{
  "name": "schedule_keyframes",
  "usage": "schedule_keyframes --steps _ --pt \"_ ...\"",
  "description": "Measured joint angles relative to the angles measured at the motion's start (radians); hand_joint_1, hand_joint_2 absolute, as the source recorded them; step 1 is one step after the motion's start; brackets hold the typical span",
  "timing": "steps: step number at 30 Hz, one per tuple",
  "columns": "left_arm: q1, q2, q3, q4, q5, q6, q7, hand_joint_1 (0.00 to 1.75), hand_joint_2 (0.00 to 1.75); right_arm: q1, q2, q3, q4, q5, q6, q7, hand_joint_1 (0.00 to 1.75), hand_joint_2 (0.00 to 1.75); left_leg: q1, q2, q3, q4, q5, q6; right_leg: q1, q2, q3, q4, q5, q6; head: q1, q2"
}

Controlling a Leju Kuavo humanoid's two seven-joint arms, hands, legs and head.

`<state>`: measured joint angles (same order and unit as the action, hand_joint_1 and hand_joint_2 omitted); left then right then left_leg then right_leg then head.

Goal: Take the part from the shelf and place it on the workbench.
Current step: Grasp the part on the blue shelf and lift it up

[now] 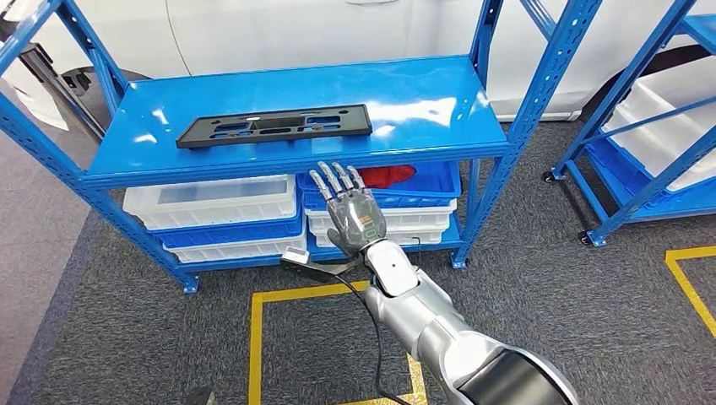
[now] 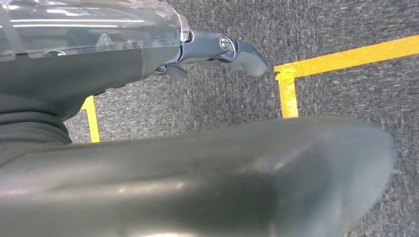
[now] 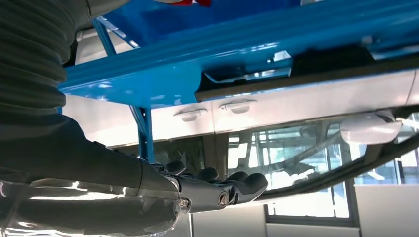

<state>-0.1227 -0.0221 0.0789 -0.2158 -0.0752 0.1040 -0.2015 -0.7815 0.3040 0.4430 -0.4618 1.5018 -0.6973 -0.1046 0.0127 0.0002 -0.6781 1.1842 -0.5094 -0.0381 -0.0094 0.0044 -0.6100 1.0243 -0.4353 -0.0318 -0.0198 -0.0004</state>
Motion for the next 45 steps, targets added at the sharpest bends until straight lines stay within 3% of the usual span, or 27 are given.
schedule_keyframes --steps 1,3,6,7,9,11,12,13,14,16,18,22,24,26,27,28,29,31,33,36,38,41,42,43,44,45 --pt "0.002 0.000 0.002 0.000 -0.002 0.000 0.000 0.00 0.00 0.005 0.000 0.012 0.016 0.008 0.000 0.015 0.00 1.75 -0.001 0.000 0.009 -0.017 0.011 0.003 0.003 0.001 0.001 0.001 -0.002 0.003 0.000 0.000" --pt "0.003 0.000 0.002 0.000 -0.006 0.000 0.000 0.00 0.00 0.008 0.000 0.028 0.032 0.013 0.000 0.031 0.00 1.75 -0.005 -0.001 0.080 -0.166 0.080 0.017 0.006 0.004 0.003 0.002 -0.004 0.014 0.000 0.000" --pt "0.004 0.000 0.002 0.000 -0.011 -0.002 0.001 0.00 0.00 0.009 -0.001 0.035 0.041 0.013 0.000 0.035 0.00 1.75 -0.004 -0.002 0.082 -0.175 0.083 0.033 0.008 0.005 0.002 0.002 -0.005 0.031 0.000 0.000" --pt "0.003 0.000 0.002 0.000 -0.011 -0.002 0.001 0.00 0.00 0.008 -0.002 0.036 0.043 0.013 0.000 0.036 0.00 1.75 -0.002 -0.001 0.083 -0.180 0.086 0.039 0.008 0.004 -0.004 0.018 -0.017 0.035 0.000 0.000" --pt "0.001 0.000 0.002 0.000 -0.012 -0.002 0.001 0.00 0.00 0.007 -0.003 0.038 0.046 0.013 0.000 0.037 0.00 1.75 0.000 0.001 0.084 -0.184 0.089 0.048 0.005 0.003 -0.045 0.108 -0.071 0.042 0.000 0.000" --pt "0.001 0.000 0.002 0.000 -0.014 -0.003 0.002 0.00 0.00 0.010 -0.007 0.041 0.052 0.013 0.000 0.041 0.00 1.75 -0.002 0.001 0.083 -0.184 0.089 0.052 0.004 0.002 -0.108 0.239 -0.127 0.045 0.000 0.000" --pt "0.001 0.000 0.002 0.000 -0.014 -0.003 0.003 0.00 0.00 0.013 -0.010 0.043 0.056 0.013 0.000 0.045 0.00 1.75 -0.002 0.001 0.083 -0.183 0.089 0.053 0.004 0.002 -0.126 0.276 -0.132 0.046 0.000 0.000" --pt "0.001 0.000 0.002 0.000 -0.015 -0.003 0.005 0.00 0.00 0.014 -0.012 0.044 0.059 0.013 0.000 0.049 0.00 1.75 -0.002 0.001 0.083 -0.182 0.088 0.052 0.004 0.002 -0.128 0.276 -0.120 0.045 0.000 0.000" --pt "0.001 0.000 0.002 0.000 -0.017 -0.003 0.006 0.00 0.00 0.014 -0.013 0.045 0.061 0.013 0.000 0.052 0.00 1.75 -0.002 0.001 0.083 -0.180 0.087 0.052 0.004 0.001 -0.109 0.235 -0.091 0.044 0.000 0.000" --pt "-0.001 -0.001 0.002 0.000 -0.018 -0.004 0.008 0.00 0.00 0.007 -0.014 0.047 0.064 0.013 0.000 0.058 0.00 1.75 -0.004 0.000 0.083 -0.175 0.084 0.046 0.006 0.001 -0.042 0.095 -0.026 0.036 0.000 0.000" --pt "-0.004 -0.002 0.002 0.000 -0.018 -0.004 0.010 0.00 0.00 0.000 -0.015 0.048 0.068 0.011 0.000 0.065 0.00 1.75 -0.007 0.000 0.080 -0.170 0.080 0.038 0.009 0.000 -0.005 0.014 -0.003 0.027 0.000 0.000" --pt "-0.006 -0.002 0.002 0.000 -0.018 -0.004 0.012 0.00 0.00 -0.006 -0.015 0.051 0.074 0.006 -0.001 0.071 0.00 1.75 -0.004 0.000 0.075 -0.158 0.069 0.017 0.009 0.001 0.001 -0.003 0.001 0.006 0.000 0.000" --pt "-0.007 -0.002 0.002 0.000 -0.019 -0.005 0.012 0.00 0.00 -0.008 -0.015 0.052 0.076 0.006 -0.001 0.071 0.00 1.75 -0.001 0.000 0.040 -0.080 0.022 0.006 0.005 0.000 0.006 -0.008 0.004 -0.002 0.000 0.000" --pt "-0.006 -0.003 0.002 0.000 -0.019 -0.005 0.012 0.00 0.00 -0.008 -0.015 0.053 0.079 0.006 0.000 0.071 0.00 1.75 0.001 0.000 -0.024 0.056 -0.036 -0.002 0.005 0.000 0.006 -0.008 0.003 -0.005 0.000 0.000" --pt "-0.005 -0.003 0.002 0.000 -0.019 -0.005 0.012 0.00 0.00 -0.007 -0.015 0.053 0.081 0.006 0.000 0.071 0.00 1.75 0.001 0.000 -0.049 0.102 -0.046 -0.004 0.006 0.001 0.006 -0.008 0.002 -0.006 0.000 0.000" --pt "-0.004 -0.003 0.002 0.000 -0.019 -0.005 0.012 0.00 0.00 -0.006 -0.015 0.053 0.083 0.006 0.000 0.071 0.00 1.75 0.001 0.000 -0.058 0.115 -0.038 -0.005 0.006 0.001 0.007 -0.007 0.001 -0.006 0.000 0.000" --pt "-0.004 -0.003 0.002 0.000 -0.019 -0.005 0.012 0.00 0.00 -0.006 -0.015 0.053 0.084 0.006 0.000 0.071 0.00 1.75 0.001 0.000 -0.048 0.088 -0.013 -0.004 0.006 0.002 0.009 -0.007 0.000 -0.005 0.000 0.000" --pt "-0.005 -0.003 0.002 0.000 -0.019 -0.005 0.012 0.00 0.00 -0.006 -0.015 0.053 0.086 0.006 0.000 0.072 0.00 1.75 0.001 0.000 0.018 -0.051 0.058 0.003 0.006 0.003 0.013 -0.005 -0.004 -0.001 0.000 0.000" --pt "-0.006 -0.003 0.002 0.000 -0.020 -0.004 0.013 0.00 0.00 -0.008 -0.014 0.053 0.086 0.006 0.000 0.077 0.00 1.75 -0.004 -0.001 0.069 -0.158 0.091 0.014 0.009 0.004 0.013 -0.004 -0.006 0.007 0.000 0.000" --pt "-0.006 -0.003 0.003 0.000 -0.021 -0.004 0.014 0.00 0.00 -0.008 -0.015 0.053 0.086 0.005 -0.001 0.083 0.00 1.75 -0.006 -0.002 0.077 -0.178 0.090 0.031 0.010 0.004 0.012 -0.005 -0.007 0.024 0.000 0.000" --pt "-0.007 -0.004 0.004 0.000 -0.022 -0.005 0.014 0.00 0.00 -0.011 -0.015 0.053 0.085 0.004 -0.001 0.086 0.00 1.75 -0.002 -0.002 0.081 -0.186 0.093 0.043 0.010 0.002 0.000 0.025 -0.029 0.034 0.000 0.000" --pt "-0.009 -0.003 0.009 0.000 -0.023 -0.010 0.012 0.00 0.00 -0.011 -0.016 0.053 0.086 0.004 -0.001 0.088 0.00 1.75 -0.002 0.000 0.083 -0.190 0.093 0.054 0.006 0.001 -0.085 0.201 -0.113 0.043 0.000 0.000" --pt "-0.008 -0.003 0.011 0.000 -0.024 -0.012 0.012 0.00 0.00 -0.008 -0.017 0.053 0.086 0.004 -0.001 0.088 0.00 1.75 -0.003 -0.001 0.084 -0.189 0.092 0.055 0.004 0.001 -0.115 0.255 -0.128 0.045 0.000 0.000" --pt "-0.007 -0.003 0.013 0.000 -0.025 -0.014 0.011 0.00 0.00 -0.005 -0.018 0.053 0.086 0.004 -0.001 0.088 0.00 1.75 -0.003 -0.001 0.084 -0.188 0.091 0.055 0.003 0.001 -0.130 0.278 -0.125 0.046 0.000 0.000" --pt "-0.006 -0.003 0.015 0.000 -0.027 -0.016 0.011 0.00 0.00 -0.003 -0.019 0.053 0.085 0.004 -0.001 0.088 0.00 1.75 -0.003 -0.001 0.086 -0.187 0.089 0.054 0.002 0.001 -0.129 0.266 -0.105 0.047 0.000 0.000" --pt "-0.006 -0.003 0.016 0.000 -0.028 -0.017 0.010 0.00 0.00 -0.003 -0.019 0.053 0.084 0.004 -0.001 0.088 0.00 1.75 -0.003 -0.002 0.088 -0.185 0.086 0.052 0.000 0.001 -0.106 0.212 -0.069 0.047 0.000 0.000"
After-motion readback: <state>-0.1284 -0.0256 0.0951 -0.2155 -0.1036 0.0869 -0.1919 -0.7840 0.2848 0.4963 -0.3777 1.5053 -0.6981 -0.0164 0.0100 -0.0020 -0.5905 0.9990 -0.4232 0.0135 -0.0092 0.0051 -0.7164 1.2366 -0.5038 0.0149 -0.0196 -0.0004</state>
